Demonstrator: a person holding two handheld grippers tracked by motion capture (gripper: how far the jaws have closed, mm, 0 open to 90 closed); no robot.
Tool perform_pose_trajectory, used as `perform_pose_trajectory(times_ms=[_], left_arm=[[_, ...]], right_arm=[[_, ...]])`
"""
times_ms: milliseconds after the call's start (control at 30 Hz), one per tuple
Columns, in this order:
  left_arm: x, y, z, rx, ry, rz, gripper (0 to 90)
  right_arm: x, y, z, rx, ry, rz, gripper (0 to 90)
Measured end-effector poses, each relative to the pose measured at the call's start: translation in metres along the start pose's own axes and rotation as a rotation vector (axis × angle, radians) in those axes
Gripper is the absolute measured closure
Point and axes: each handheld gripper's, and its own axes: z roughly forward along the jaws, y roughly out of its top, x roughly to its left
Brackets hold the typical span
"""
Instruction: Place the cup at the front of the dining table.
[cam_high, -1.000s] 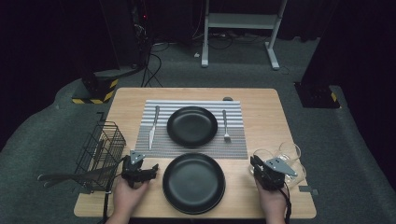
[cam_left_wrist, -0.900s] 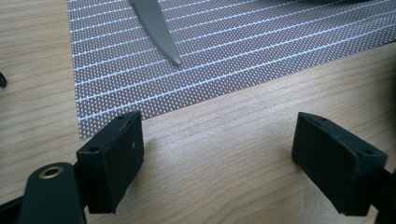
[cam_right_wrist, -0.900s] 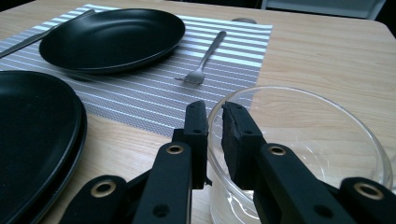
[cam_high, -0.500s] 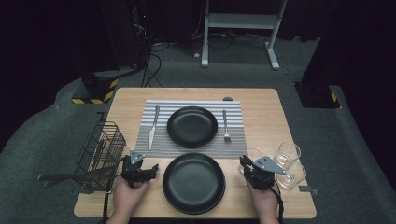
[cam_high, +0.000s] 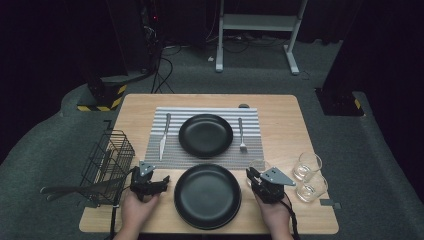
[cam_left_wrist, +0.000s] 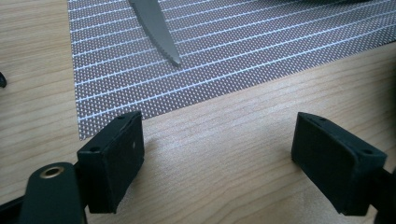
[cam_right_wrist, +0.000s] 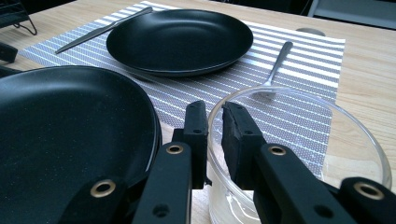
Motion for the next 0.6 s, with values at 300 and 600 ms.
perform_pose_trajectory(times_ms=[300, 600], left_arm=[[0.0, 0.0, 0.0, 0.0, -0.001, 0.0, 17.7], [0.0, 0.0, -0.0001, 0.0, -0.001, 0.001, 17.8]], right_arm=[[-0.0003, -0.0001, 0.0001, -0.002, 0.011, 0.003, 77.5], [-0.0055, 0.0074, -0.0096, -0.047, 0.023, 0.027, 55.6]])
